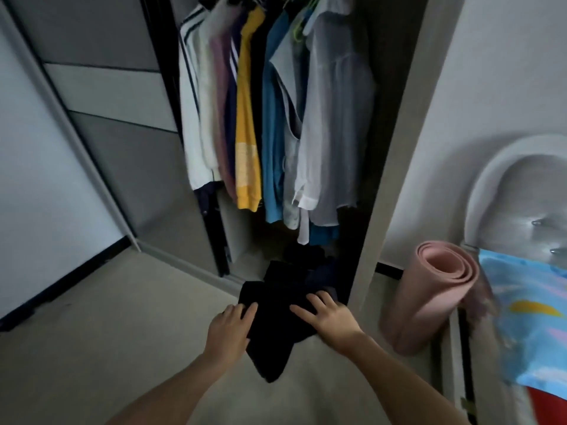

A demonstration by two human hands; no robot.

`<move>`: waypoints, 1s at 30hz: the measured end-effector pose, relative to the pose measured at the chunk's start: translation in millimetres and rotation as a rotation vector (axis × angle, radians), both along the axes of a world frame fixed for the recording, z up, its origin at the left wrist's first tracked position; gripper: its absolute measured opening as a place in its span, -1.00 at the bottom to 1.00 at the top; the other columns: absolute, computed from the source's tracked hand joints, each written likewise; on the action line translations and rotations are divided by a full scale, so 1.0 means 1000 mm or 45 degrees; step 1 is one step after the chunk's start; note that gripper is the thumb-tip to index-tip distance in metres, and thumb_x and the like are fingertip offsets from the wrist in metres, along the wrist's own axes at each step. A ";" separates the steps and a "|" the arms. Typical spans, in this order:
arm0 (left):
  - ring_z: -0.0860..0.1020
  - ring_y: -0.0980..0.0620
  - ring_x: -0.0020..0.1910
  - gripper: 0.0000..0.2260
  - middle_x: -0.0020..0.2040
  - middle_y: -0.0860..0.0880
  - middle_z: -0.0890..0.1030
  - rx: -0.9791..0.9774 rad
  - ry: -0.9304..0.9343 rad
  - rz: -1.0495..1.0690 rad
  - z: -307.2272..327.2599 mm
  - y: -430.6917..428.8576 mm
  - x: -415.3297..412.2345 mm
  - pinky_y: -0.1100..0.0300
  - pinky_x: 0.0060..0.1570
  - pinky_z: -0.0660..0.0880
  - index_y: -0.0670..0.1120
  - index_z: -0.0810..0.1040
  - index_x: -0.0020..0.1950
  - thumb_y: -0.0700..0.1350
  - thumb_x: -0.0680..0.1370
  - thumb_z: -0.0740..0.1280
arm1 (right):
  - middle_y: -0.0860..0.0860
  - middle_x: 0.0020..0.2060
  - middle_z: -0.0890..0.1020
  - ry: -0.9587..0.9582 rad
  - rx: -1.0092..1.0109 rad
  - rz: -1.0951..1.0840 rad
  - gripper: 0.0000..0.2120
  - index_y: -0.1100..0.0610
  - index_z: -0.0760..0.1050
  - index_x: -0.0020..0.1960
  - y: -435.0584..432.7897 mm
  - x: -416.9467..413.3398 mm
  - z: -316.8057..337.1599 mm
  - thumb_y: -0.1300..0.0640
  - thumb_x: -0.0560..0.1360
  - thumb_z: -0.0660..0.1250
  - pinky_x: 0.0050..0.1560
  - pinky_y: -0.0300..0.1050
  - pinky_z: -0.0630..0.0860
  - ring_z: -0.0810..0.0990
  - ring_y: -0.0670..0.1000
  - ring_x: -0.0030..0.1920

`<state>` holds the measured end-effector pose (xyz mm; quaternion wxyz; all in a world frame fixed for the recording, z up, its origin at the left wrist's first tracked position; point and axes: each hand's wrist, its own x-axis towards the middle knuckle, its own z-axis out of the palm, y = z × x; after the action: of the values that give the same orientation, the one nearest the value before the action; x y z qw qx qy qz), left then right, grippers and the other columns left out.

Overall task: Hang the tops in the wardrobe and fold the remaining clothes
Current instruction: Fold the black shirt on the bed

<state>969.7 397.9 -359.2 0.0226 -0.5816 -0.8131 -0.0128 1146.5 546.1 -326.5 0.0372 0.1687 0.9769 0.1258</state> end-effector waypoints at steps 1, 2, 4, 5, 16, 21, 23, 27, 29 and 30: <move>0.57 -0.03 -0.41 -0.24 -0.33 -0.05 0.58 0.001 -0.009 0.029 -0.002 -0.004 -0.020 0.33 -0.56 0.42 -0.11 0.69 -0.06 -0.05 -0.26 0.65 | 0.04 -0.14 0.68 0.010 -0.014 0.019 -0.20 -0.14 0.63 0.07 -0.001 -0.022 -0.003 0.10 -0.18 0.64 -0.51 -0.27 0.51 0.67 0.05 -0.17; 0.57 -0.03 -0.42 -0.24 -0.34 -0.05 0.58 -0.016 -0.019 0.046 -0.003 -0.008 -0.039 0.33 -0.56 0.41 -0.11 0.69 -0.07 -0.05 -0.27 0.65 | 0.04 -0.13 0.68 0.006 -0.043 0.030 -0.20 -0.14 0.63 0.08 -0.003 -0.044 -0.007 0.12 -0.18 0.63 -0.51 -0.26 0.51 0.67 0.05 -0.17; 0.56 -0.02 -0.44 -0.23 -0.35 -0.05 0.58 -0.044 -0.014 0.071 -0.007 -0.011 -0.072 0.34 -0.55 0.40 -0.11 0.70 -0.08 -0.03 -0.29 0.64 | 0.04 -0.12 0.67 -0.021 -0.078 0.048 -0.20 -0.13 0.62 0.09 -0.003 -0.079 -0.013 0.16 -0.16 0.62 -0.52 -0.25 0.51 0.67 0.06 -0.17; 0.56 -0.03 -0.44 -0.23 -0.35 -0.05 0.58 -0.051 -0.017 0.076 -0.011 -0.009 -0.092 0.34 -0.55 0.40 -0.11 0.70 -0.08 -0.03 -0.30 0.64 | 0.04 -0.12 0.67 -0.024 -0.091 0.064 -0.20 -0.12 0.62 0.09 0.001 -0.099 -0.018 0.17 -0.15 0.61 -0.52 -0.25 0.51 0.67 0.06 -0.17; 0.54 -0.06 -0.44 -0.38 -0.35 -0.08 0.57 -0.017 0.020 -0.041 -0.083 0.096 -0.223 0.27 -0.52 0.42 -0.12 0.68 -0.06 -0.20 -0.13 0.58 | 0.03 -0.13 0.68 -0.057 -0.273 -0.032 -0.21 -0.12 0.64 0.07 0.098 -0.221 -0.097 0.20 -0.17 0.62 -0.56 -0.26 0.49 0.67 0.06 -0.15; 0.56 -0.08 -0.44 -0.39 -0.35 -0.09 0.58 -0.007 0.043 -0.032 -0.126 0.159 -0.282 0.25 -0.52 0.44 -0.12 0.68 -0.09 -0.23 -0.15 0.58 | 0.01 -0.13 0.68 -0.046 -0.314 -0.039 -0.20 -0.14 0.64 0.05 0.159 -0.281 -0.145 0.15 -0.20 0.62 -0.61 -0.24 0.47 0.67 0.03 -0.16; 0.58 -0.10 -0.40 -0.42 -0.33 -0.11 0.59 0.009 0.041 -0.015 -0.149 0.183 -0.304 0.21 -0.49 0.49 -0.13 0.68 -0.08 -0.25 -0.10 0.59 | 0.01 -0.13 0.68 -0.034 -0.350 -0.052 -0.19 -0.13 0.64 0.07 0.181 -0.303 -0.169 0.15 -0.19 0.62 -0.62 -0.24 0.47 0.67 0.04 -0.15; 0.59 -0.11 -0.39 -0.47 -0.32 -0.13 0.60 0.047 0.055 -0.076 -0.226 0.227 -0.350 0.18 -0.47 0.54 -0.15 0.68 -0.09 -0.26 -0.05 0.59 | 0.03 -0.13 0.67 -0.071 -0.404 -0.097 -0.18 -0.10 0.63 0.08 0.219 -0.344 -0.248 0.18 -0.19 0.61 -0.62 -0.26 0.46 0.67 0.05 -0.14; 0.60 -0.11 -0.39 -0.48 -0.32 -0.13 0.60 0.060 0.070 -0.114 -0.277 0.251 -0.370 0.18 -0.45 0.55 -0.15 0.68 -0.09 -0.23 -0.05 0.59 | 0.05 -0.12 0.67 -0.032 -0.381 -0.115 -0.18 -0.08 0.63 0.09 0.240 -0.361 -0.300 0.21 -0.19 0.60 -0.62 -0.26 0.46 0.67 0.07 -0.14; 0.60 -0.11 -0.39 -0.48 -0.32 -0.13 0.60 0.081 0.094 -0.139 -0.308 0.265 -0.381 0.19 -0.45 0.55 -0.14 0.68 -0.10 -0.21 -0.05 0.60 | 0.06 -0.12 0.67 -0.028 -0.359 -0.111 -0.18 -0.07 0.63 0.09 0.252 -0.371 -0.332 0.22 -0.19 0.60 -0.63 -0.25 0.46 0.67 0.08 -0.14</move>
<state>588.3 662.4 -667.5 0.0703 -0.6240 -0.7781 -0.0184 775.7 797.8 -658.5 0.0767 0.2026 0.9762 -0.0126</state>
